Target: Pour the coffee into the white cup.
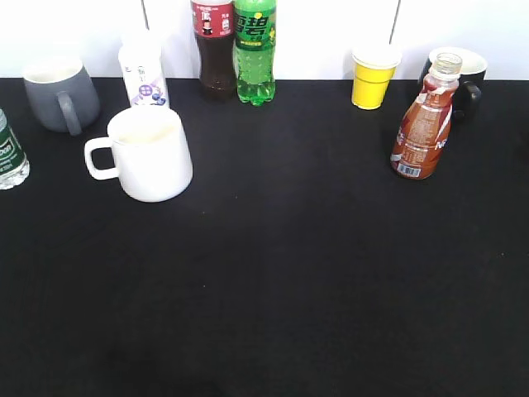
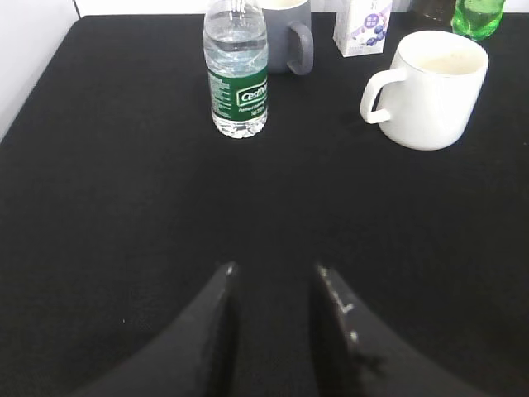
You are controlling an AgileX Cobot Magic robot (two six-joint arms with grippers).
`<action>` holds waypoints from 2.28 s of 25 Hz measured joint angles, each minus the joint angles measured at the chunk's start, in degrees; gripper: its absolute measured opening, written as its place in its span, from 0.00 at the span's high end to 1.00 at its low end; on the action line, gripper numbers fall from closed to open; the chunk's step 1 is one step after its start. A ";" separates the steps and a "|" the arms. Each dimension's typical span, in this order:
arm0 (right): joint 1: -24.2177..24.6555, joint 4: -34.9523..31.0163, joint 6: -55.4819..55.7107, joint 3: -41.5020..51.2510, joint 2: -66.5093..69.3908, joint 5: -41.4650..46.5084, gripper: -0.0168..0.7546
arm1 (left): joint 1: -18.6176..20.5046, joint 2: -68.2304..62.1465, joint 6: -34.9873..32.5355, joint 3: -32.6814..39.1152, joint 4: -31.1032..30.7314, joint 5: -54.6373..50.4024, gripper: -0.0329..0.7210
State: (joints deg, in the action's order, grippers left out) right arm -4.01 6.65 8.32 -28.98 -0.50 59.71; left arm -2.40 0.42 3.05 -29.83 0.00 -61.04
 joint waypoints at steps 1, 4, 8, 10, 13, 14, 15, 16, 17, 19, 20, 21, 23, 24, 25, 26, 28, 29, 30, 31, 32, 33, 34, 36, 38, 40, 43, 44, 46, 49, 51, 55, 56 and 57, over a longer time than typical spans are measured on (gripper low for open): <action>0.00 0.00 0.00 0.00 0.00 0.00 0.21 | 0.00 0.00 0.00 0.00 0.00 0.00 0.66; 0.00 0.00 0.00 0.00 0.00 0.00 0.21 | 0.00 0.00 0.00 0.00 0.00 0.00 0.66; 0.00 0.00 0.00 0.00 0.00 0.00 0.21 | 0.00 0.00 0.00 0.00 0.00 0.00 0.66; 0.00 0.00 0.00 0.00 0.00 0.00 0.21 | 0.00 0.00 0.00 0.00 0.00 0.00 0.66; 0.00 0.00 0.00 0.00 0.00 0.00 0.21 | 0.00 0.00 0.00 0.00 0.00 0.00 0.65; 0.00 0.00 0.00 0.00 0.00 0.00 0.21 | 0.00 0.00 0.00 0.00 0.00 0.00 0.65; 0.00 0.00 0.00 0.00 0.00 0.00 0.21 | 0.00 0.00 0.00 0.00 0.00 0.04 0.63; 0.00 0.00 0.00 0.00 0.00 0.00 0.21 | 0.00 -0.23 0.00 0.00 0.00 0.26 0.59; 0.00 0.00 0.00 0.00 0.00 0.00 0.21 | 0.00 -1.59 0.00 -0.21 0.00 0.56 0.51; 0.00 0.00 0.00 0.00 0.00 0.00 0.21 | 0.00 -6.12 0.00 -1.30 0.00 4.36 0.31; 0.00 0.00 0.00 0.00 0.00 0.00 0.21 | 0.00 -9.10 0.00 -1.86 0.00 8.02 0.27; 0.00 0.00 0.00 0.00 0.00 0.00 0.21 | 0.00 -12.40 0.00 -2.00 0.00 13.49 0.25; 0.00 0.00 0.00 0.00 0.00 0.00 0.21 | 0.00 -20.02 0.00 -2.00 0.41 25.84 0.24; 0.00 0.00 0.00 0.00 0.00 0.00 0.21 | 0.00 -23.78 0.00 -2.00 1.11 31.62 0.24; 0.00 0.00 0.00 0.00 0.00 0.00 0.21 | -0.05 -27.02 0.00 -2.00 1.40 37.16 0.24; 0.00 0.00 0.00 0.00 0.00 0.00 0.21 | -0.27 -30.30 0.00 -1.95 1.55 41.99 0.24; 0.00 0.00 0.00 0.00 0.00 0.00 0.21 | -2.79 -36.74 0.00 -0.46 1.65 51.95 0.24; 0.00 0.00 0.00 0.00 0.00 0.00 0.21 | -5.17 -40.11 0.00 0.84 1.69 56.02 0.24; 0.00 0.00 0.00 0.00 0.00 0.00 0.21 | -7.52 -43.59 0.00 2.18 1.89 60.21 0.24; 0.00 0.00 0.00 0.00 0.00 0.00 0.21 | -9.94 -48.86 0.00 3.70 2.44 64.15 0.24; 0.00 0.00 0.00 0.00 0.00 0.00 0.21 | -11.84 -52.43 0.00 5.08 2.46 67.29 0.24; 0.00 0.00 0.00 0.00 0.00 0.00 0.21 | -13.39 -56.35 0.00 6.63 2.66 70.87 0.24; 0.00 0.00 0.00 0.00 0.00 0.00 0.21 | -14.65 -60.08 0.00 8.91 3.02 75.93 0.24; 0.00 0.00 0.00 0.00 0.00 0.00 0.21 | -15.37 -68.36 0.00 13.23 5.44 87.24 0.24; 0.00 0.00 0.00 0.00 0.00 0.00 0.21 | -16.06 -76.11 0.06 14.46 3.60 99.43 0.24; 0.00 0.00 0.00 0.00 0.00 0.00 0.21 | -16.18 -83.75 0.06 14.46 -0.91 111.56 0.25; 0.00 0.00 0.00 0.00 0.00 0.00 0.21 | -16.33 -93.93 0.06 14.57 0.00 120.95 0.33; 0.00 0.00 0.00 0.00 0.00 0.00 0.21 | -16.41 -96.43 0.06 14.57 2.77 121.87 0.34; 0.00 0.00 0.00 0.00 0.00 0.00 0.21 | -16.41 -99.87 0.11 13.90 4.99 123.37 0.35; 0.00 0.00 0.00 0.00 0.00 0.00 0.21 | -16.41 -103.48 0.11 11.35 4.99 125.65 0.35; 0.00 0.00 0.00 0.00 0.00 0.00 0.21 | -16.41 -103.86 0.11 10.18 4.99 126.21 0.35; 0.00 0.00 0.00 0.00 0.00 0.00 0.21 | -15.76 -105.01 0.11 6.27 4.99 124.54 0.35; 0.00 0.00 0.00 0.00 0.00 0.00 0.21 | -15.06 -105.99 0.11 5.25 4.93 124.30 0.35; 0.00 0.00 0.00 0.00 0.00 0.00 0.21 | -14.68 -107.07 0.11 4.39 4.79 123.93 0.35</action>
State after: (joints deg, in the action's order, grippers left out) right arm -4.01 6.65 8.32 -28.98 -0.50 59.71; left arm -17.08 -106.65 3.16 -25.44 4.79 62.88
